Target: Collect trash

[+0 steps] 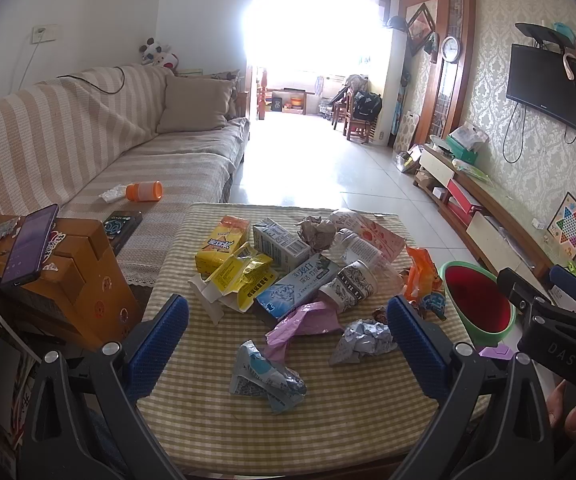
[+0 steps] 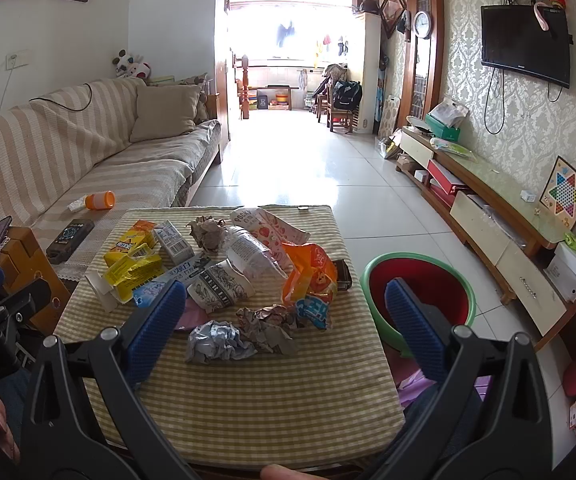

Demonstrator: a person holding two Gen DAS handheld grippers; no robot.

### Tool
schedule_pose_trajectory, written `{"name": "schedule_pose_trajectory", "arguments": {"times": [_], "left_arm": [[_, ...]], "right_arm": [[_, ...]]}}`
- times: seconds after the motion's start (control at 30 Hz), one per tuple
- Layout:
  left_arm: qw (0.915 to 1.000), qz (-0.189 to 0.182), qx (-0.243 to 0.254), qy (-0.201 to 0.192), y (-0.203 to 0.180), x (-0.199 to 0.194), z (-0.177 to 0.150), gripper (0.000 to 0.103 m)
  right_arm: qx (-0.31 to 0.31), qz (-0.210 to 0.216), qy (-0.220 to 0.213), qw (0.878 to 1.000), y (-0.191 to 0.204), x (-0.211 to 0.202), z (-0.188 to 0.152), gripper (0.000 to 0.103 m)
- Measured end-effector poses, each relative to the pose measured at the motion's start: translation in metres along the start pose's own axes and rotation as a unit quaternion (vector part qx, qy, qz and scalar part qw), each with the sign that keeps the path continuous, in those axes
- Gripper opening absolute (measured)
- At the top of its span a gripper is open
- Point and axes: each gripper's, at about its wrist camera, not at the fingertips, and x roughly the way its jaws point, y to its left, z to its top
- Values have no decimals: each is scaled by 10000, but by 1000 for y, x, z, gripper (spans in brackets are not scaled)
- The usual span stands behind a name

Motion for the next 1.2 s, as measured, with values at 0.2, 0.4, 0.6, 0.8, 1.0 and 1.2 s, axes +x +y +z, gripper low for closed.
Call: {"name": "schedule_pose_trajectory", "arguments": {"times": [0.2,0.4,0.6,0.8,1.0,1.2], "left_arm": [[10000,2,-2,13,1,-1,3,95],[10000,-4,-14,44,-1,1,-1,95],[9997,13,-60,247,2,12,-11,95],[9959,-75,-20,903,11,46,-22,95],[9847,-65,-115,1736,19,90,-41,95],[9752,-52,-170,2206,23,121,-56,95]], "right_arm": [[11,0,-2,10000,-3,-1,1,99],[7,-9,26,10000,-6,1,1,99],[111,63,241,9996,-13,18,-7,99],[236,126,770,9967,-25,57,-25,99],[286,287,1296,9907,-26,95,-46,99],[472,481,1662,9838,-24,127,-57,99]]}}
